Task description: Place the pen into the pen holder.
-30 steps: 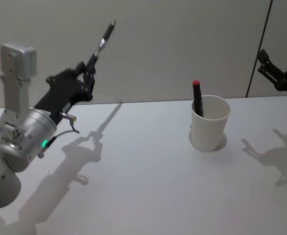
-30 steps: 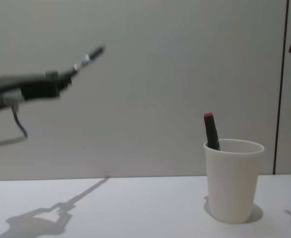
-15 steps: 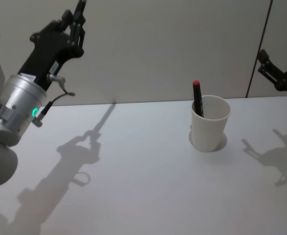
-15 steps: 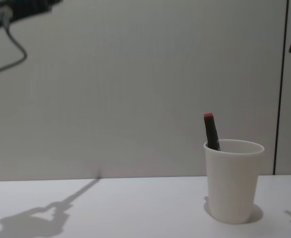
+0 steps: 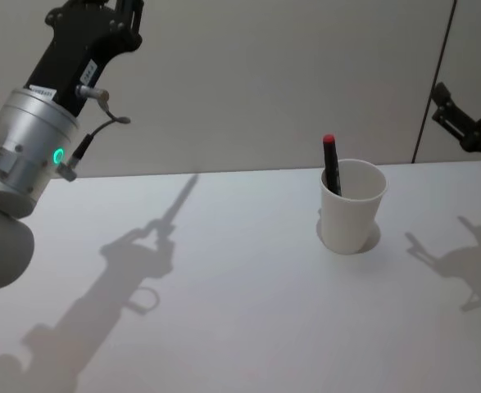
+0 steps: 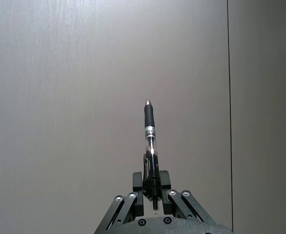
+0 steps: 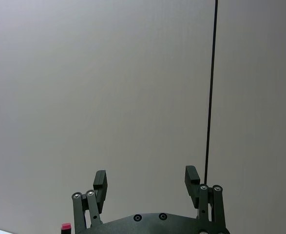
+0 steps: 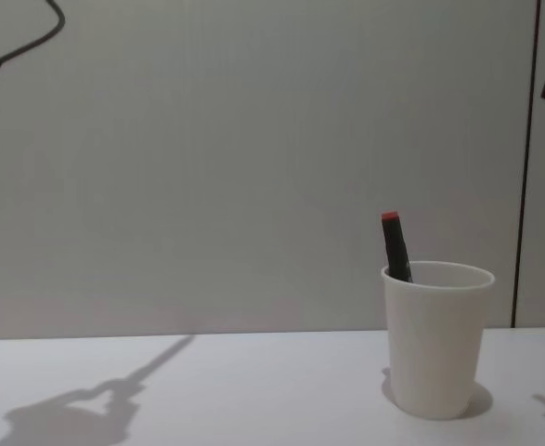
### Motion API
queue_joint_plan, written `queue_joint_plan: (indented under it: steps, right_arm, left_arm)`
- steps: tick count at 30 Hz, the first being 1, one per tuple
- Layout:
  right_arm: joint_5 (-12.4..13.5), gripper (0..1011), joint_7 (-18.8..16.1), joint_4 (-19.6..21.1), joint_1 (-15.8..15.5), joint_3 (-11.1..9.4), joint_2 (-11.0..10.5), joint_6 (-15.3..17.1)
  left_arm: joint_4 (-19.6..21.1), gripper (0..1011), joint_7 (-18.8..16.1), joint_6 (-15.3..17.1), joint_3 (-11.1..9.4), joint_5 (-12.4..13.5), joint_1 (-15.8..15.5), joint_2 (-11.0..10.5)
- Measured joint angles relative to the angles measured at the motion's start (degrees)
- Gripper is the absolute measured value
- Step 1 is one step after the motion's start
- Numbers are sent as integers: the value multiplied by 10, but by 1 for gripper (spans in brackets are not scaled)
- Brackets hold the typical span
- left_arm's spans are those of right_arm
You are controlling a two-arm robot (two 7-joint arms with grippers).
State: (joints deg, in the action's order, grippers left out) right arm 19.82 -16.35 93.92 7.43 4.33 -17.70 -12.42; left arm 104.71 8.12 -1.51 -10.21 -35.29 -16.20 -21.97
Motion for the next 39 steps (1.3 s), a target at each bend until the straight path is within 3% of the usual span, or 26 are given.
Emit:
queue_joint_plan:
  steps: [30, 35, 39]
  right_arm:
    - [1, 1002, 0, 0, 0, 0, 0, 1]
    - [12, 1002, -5, 2, 4, 0, 2, 7]
    - [36, 1002, -15, 7, 12, 1, 5, 18]
  left_arm:
    - [9, 195, 2, -4, 1, -6, -10, 6]
    - [13, 195, 8, -7, 1, -7, -2, 2]
    - [16, 195, 18, -13, 1, -8, 8, -3]
